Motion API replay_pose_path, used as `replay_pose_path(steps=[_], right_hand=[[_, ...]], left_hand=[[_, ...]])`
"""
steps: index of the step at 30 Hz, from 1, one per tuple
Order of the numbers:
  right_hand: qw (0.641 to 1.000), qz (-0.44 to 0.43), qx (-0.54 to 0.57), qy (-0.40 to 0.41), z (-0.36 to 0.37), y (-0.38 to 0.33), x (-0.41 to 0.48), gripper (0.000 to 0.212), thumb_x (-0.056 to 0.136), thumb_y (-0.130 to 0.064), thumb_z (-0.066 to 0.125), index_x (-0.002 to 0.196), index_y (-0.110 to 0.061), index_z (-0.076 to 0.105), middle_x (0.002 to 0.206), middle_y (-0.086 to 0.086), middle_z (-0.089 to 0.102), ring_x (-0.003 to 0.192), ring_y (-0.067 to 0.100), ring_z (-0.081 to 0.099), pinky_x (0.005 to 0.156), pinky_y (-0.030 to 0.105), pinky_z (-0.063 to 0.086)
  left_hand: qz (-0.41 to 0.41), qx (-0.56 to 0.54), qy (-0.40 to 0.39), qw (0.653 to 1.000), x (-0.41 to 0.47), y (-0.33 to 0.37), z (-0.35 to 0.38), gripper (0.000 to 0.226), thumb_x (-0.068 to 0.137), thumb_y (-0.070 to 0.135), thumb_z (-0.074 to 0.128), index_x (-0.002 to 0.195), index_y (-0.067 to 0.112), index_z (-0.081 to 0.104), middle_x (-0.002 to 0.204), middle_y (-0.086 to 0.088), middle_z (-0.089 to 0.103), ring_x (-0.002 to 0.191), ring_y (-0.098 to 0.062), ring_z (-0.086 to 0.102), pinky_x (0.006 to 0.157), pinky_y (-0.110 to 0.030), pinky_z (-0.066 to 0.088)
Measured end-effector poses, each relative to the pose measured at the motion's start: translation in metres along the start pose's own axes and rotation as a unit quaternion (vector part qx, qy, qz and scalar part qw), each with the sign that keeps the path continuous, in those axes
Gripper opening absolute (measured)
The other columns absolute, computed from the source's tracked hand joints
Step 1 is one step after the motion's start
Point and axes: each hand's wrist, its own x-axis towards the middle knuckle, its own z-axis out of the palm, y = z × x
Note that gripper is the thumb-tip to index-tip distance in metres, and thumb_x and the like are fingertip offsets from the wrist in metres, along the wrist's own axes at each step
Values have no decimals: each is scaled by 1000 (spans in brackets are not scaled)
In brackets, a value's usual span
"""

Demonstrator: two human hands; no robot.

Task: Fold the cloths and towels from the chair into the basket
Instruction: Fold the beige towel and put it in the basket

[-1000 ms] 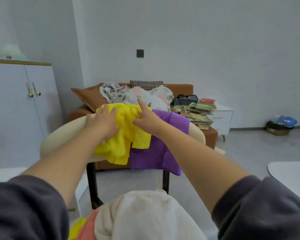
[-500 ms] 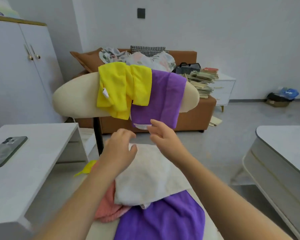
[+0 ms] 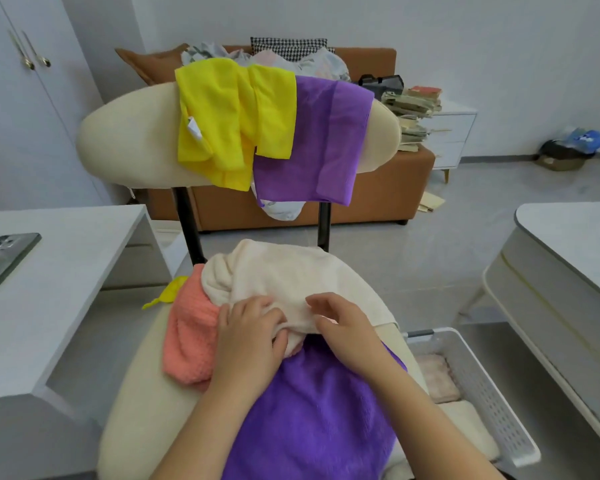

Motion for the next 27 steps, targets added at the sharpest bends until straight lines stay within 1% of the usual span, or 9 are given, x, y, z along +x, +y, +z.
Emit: replay_pose_path(steps=[6,10,13,15,17,21,24,26,27], right_hand=[[992,-46,-115,-10,-7,11,-2,46,77,-5,57,119,-22,60,112,-14,58,107,0,52,90,3,33],[967,-72,-227,85,-15,22,1,28,74,-5,59,96,-17,70,83,-8,58,82,15,60,80,32,47],[943,-55,-281,167,-26,27,8,16,74,-13,52,79,-15,67,81,-1,59,78,25,59,70,35,44],[935,-40,-292,198,-30,28,11,14,81,-15,49,85,-16,62,84,0,63,82,26,59,79,37,39],[940,-52,-260,216,-30,25,11,13,89,-18,40,91,-18,53,80,0,65,79,26,59,86,39,38],[975,-73,-56,201,-28,9,4,17,97,-12,40,91,-26,47,67,3,58,60,14,50,58,25,38],[977,-132,-35,161,-23,-1,-2,26,95,-13,45,88,-39,47,59,-11,49,55,5,43,54,16,32],[978,-162,-22,126,-20,-5,-5,25,94,-14,50,87,-38,49,61,-11,49,56,5,42,55,14,32],[980,-167,-14,109,-20,-7,-6,22,92,-15,55,86,-36,52,63,-8,50,57,5,43,56,15,34]], left_hand=[[-20,-61,42,997,6,0,1,29,78,36,39,75,23,65,85,8,66,81,-21,61,79,-40,45],[-41,-129,74,988,7,-1,0,29,84,35,36,73,19,57,71,9,60,73,-14,49,83,-38,39],[-76,-204,118,969,6,-1,-4,21,87,28,42,80,15,57,70,6,55,72,-14,42,76,-36,40],[-93,-231,138,959,8,-3,-5,21,88,28,41,88,15,57,77,3,56,77,-20,49,67,-33,39],[-101,-238,143,955,9,-4,-5,20,92,27,41,93,14,56,80,1,58,79,-23,54,65,-31,37],[-106,-213,126,963,10,-6,-7,15,87,19,54,101,17,57,87,5,60,87,-25,58,76,-37,45],[-6,-156,87,984,7,2,-9,46,76,22,64,121,23,53,105,14,56,102,-8,48,97,-33,34],[21,-144,64,987,6,6,-8,45,79,26,64,122,25,54,99,17,57,96,-8,51,98,-30,31],[14,-144,70,987,6,4,-6,35,81,25,63,116,24,58,91,14,61,88,-12,56,93,-32,37]])
